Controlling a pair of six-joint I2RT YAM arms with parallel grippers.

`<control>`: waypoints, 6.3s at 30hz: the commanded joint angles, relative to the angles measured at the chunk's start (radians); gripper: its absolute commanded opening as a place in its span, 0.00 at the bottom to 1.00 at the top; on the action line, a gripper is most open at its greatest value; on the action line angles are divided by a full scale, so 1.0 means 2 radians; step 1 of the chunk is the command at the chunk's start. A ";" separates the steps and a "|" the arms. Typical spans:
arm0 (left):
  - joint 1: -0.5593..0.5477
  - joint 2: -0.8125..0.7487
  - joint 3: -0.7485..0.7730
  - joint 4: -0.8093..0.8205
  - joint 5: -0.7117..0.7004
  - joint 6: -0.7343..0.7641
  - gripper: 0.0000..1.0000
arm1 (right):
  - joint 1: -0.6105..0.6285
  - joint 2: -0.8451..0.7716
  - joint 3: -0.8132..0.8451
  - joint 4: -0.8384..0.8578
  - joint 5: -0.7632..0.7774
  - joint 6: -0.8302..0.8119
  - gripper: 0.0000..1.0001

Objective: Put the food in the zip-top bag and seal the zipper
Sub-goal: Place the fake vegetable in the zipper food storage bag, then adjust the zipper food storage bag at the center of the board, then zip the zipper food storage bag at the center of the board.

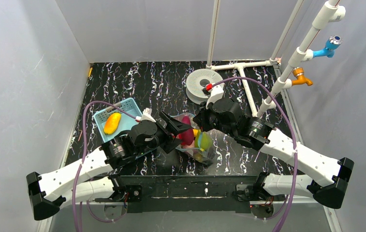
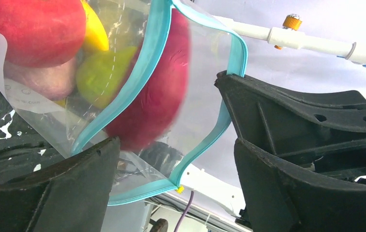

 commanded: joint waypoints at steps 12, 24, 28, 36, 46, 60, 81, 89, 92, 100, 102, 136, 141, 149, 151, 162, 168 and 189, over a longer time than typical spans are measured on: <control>-0.003 -0.018 0.041 0.053 -0.006 0.201 0.84 | 0.003 -0.005 0.010 0.021 0.009 0.001 0.01; -0.003 0.033 0.146 -0.158 0.208 0.782 0.86 | 0.003 -0.005 0.006 0.020 0.003 -0.002 0.01; -0.003 0.016 0.114 -0.121 0.219 0.873 0.84 | 0.003 -0.006 0.006 0.020 0.004 -0.003 0.01; -0.003 0.031 0.052 -0.026 0.339 0.953 0.75 | 0.003 -0.005 0.018 0.004 0.009 -0.003 0.01; -0.002 0.074 0.048 -0.017 0.332 1.001 0.46 | 0.003 -0.003 0.018 0.001 0.011 -0.003 0.01; -0.002 0.048 -0.015 0.058 0.252 1.005 0.00 | 0.003 0.010 0.033 -0.016 0.015 -0.008 0.01; -0.002 0.091 0.069 0.020 0.080 0.841 0.00 | -0.003 -0.263 -0.191 0.107 -0.064 -0.113 0.98; -0.002 0.026 0.051 0.038 -0.073 0.836 0.00 | -0.003 -0.265 -0.235 0.178 -0.171 -0.165 0.84; -0.002 -0.003 0.033 0.055 -0.069 0.845 0.00 | -0.004 -0.224 -0.243 0.237 -0.176 -0.183 0.78; -0.003 0.018 0.032 0.062 -0.020 0.815 0.00 | -0.047 -0.148 -0.230 0.328 -0.229 -0.185 0.76; -0.002 0.030 0.031 0.064 -0.008 0.811 0.00 | -0.116 -0.141 -0.251 0.375 -0.315 -0.138 0.76; -0.002 0.059 0.036 0.062 -0.015 0.803 0.00 | -0.206 -0.056 -0.275 0.465 -0.508 -0.020 0.34; -0.002 0.055 0.033 0.064 -0.015 0.804 0.00 | -0.206 -0.050 -0.272 0.457 -0.512 -0.014 0.23; -0.002 0.051 0.035 0.061 0.043 0.814 0.27 | -0.206 -0.055 -0.259 0.425 -0.473 -0.020 0.01; -0.002 0.044 0.044 0.050 0.066 0.813 0.54 | -0.206 -0.054 -0.253 0.411 -0.479 -0.026 0.01; 0.122 0.121 0.179 -0.015 0.424 0.892 0.80 | -0.206 -0.075 -0.225 0.355 -0.500 -0.049 0.01; 0.122 0.163 0.177 0.046 0.415 0.925 0.74 | -0.206 -0.088 -0.233 0.349 -0.501 -0.059 0.01; 0.122 0.180 0.169 0.028 0.447 0.922 0.04 | -0.206 -0.082 -0.232 0.336 -0.485 -0.062 0.01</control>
